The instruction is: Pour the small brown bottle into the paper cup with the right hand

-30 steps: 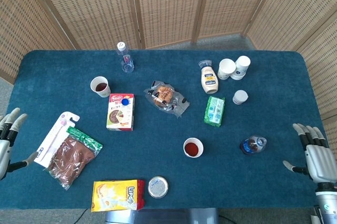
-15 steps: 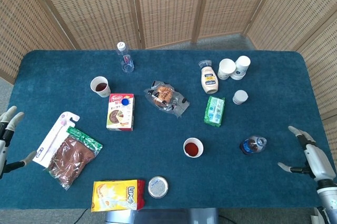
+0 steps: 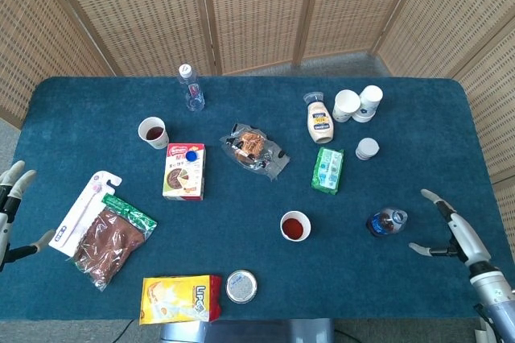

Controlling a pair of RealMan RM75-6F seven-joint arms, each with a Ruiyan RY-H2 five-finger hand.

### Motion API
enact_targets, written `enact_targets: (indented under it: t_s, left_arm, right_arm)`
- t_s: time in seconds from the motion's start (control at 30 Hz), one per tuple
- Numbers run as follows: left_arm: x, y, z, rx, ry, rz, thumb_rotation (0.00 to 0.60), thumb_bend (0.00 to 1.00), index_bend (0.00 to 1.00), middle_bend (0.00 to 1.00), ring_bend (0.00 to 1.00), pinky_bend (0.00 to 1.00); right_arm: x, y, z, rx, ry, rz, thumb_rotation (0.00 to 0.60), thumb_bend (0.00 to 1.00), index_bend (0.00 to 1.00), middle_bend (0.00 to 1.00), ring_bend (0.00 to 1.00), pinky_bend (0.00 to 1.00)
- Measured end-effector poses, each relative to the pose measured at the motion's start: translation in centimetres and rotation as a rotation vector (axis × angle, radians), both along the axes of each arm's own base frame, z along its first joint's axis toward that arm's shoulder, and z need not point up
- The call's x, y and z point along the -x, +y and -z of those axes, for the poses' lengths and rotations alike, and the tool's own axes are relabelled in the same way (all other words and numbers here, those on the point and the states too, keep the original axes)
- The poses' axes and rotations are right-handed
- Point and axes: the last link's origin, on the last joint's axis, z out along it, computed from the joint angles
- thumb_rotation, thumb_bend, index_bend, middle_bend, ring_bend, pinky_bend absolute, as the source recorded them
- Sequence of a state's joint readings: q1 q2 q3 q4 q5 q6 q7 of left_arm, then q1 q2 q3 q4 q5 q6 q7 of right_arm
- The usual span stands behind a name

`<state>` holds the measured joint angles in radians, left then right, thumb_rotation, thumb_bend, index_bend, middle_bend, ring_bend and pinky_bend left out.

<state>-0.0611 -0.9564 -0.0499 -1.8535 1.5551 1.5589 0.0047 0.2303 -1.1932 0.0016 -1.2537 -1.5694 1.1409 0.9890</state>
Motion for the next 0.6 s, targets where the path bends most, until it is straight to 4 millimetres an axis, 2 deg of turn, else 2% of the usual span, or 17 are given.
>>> enact_targets:
  t_s: [0.37, 0.6]
  left_arm:
    - [-0.1, 0.2, 0.7, -0.011, 0.035, -0.008, 0.600, 0.23, 0.00, 0.00, 0.00, 0.00]
    - [-0.2, 0.1, 1.2, -0.012, 0.047, -0.013, 0.600, 0.23, 0.00, 0.00, 0.00, 0.00]
  right_arm:
    - [1.0, -0.6, 1.0, -0.043, -0.158, 0.015, 0.600, 0.00, 0.00, 0.00, 0.00, 0.00]
    - [0.8, -0.9, 2.1, -0.051, -0.202, -0.017, 0.600, 0.00, 0.00, 0.00, 0.00, 0.00]
